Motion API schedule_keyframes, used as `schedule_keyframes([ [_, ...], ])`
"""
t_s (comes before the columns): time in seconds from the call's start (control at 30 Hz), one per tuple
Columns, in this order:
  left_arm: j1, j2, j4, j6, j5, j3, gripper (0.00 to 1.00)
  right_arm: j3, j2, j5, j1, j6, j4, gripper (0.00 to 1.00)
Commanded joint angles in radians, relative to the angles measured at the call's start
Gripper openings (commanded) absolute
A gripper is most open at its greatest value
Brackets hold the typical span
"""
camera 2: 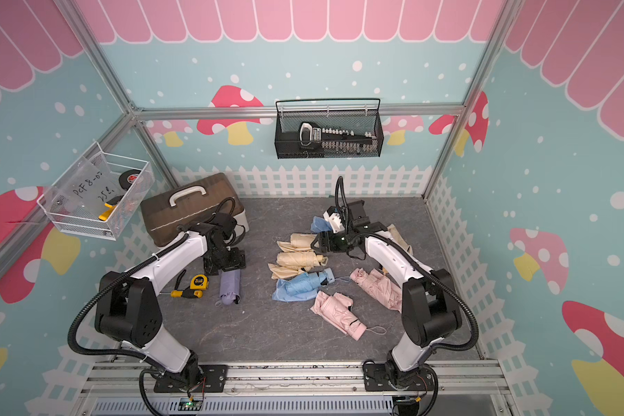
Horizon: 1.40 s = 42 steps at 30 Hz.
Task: Take umbrellas out of sleeves
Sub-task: Pick up the umbrella from the center of the board.
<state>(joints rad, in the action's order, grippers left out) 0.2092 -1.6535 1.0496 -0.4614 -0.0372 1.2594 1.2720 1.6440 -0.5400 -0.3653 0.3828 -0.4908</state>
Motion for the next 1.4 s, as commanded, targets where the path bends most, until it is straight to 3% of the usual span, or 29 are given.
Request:
schedule_keyframes([
  [0.0,-0.04,-0.019,-0.061,-0.023,0.017,-0.02,0.88,-0.021,-0.033,0.01,-0.031,-0.003,-0.014,0.75],
  [0.27,-0.056,-0.14,-0.118,-0.007,0.03,-0.008,0.87,-0.067,-0.064,0.02,-0.055,0.016,0.007,0.75],
  [0.63,-0.077,-0.192,-0.185,0.002,0.053,-0.072,0.8,-0.108,-0.091,0.03,-0.065,0.041,0.044,0.75],
  [0.73,-0.076,-0.194,-0.205,-0.006,0.071,-0.093,0.73,-0.119,-0.105,0.034,-0.065,0.04,0.043,0.75],
  [0.93,-0.076,-0.187,-0.231,-0.03,0.122,-0.114,0.48,-0.14,-0.125,0.035,-0.065,0.043,0.049,0.75],
  [1.0,-0.076,-0.183,-0.237,-0.041,0.141,-0.115,0.45,-0.146,-0.132,0.034,-0.066,0.044,0.052,0.75],
  [1.07,-0.075,-0.177,-0.242,-0.053,0.169,-0.111,0.33,-0.154,-0.143,0.034,-0.066,0.044,0.054,0.75],
  [1.37,0.018,-0.101,-0.294,-0.194,0.321,-0.003,0.22,-0.201,-0.248,0.12,-0.047,0.063,0.07,0.75],
])
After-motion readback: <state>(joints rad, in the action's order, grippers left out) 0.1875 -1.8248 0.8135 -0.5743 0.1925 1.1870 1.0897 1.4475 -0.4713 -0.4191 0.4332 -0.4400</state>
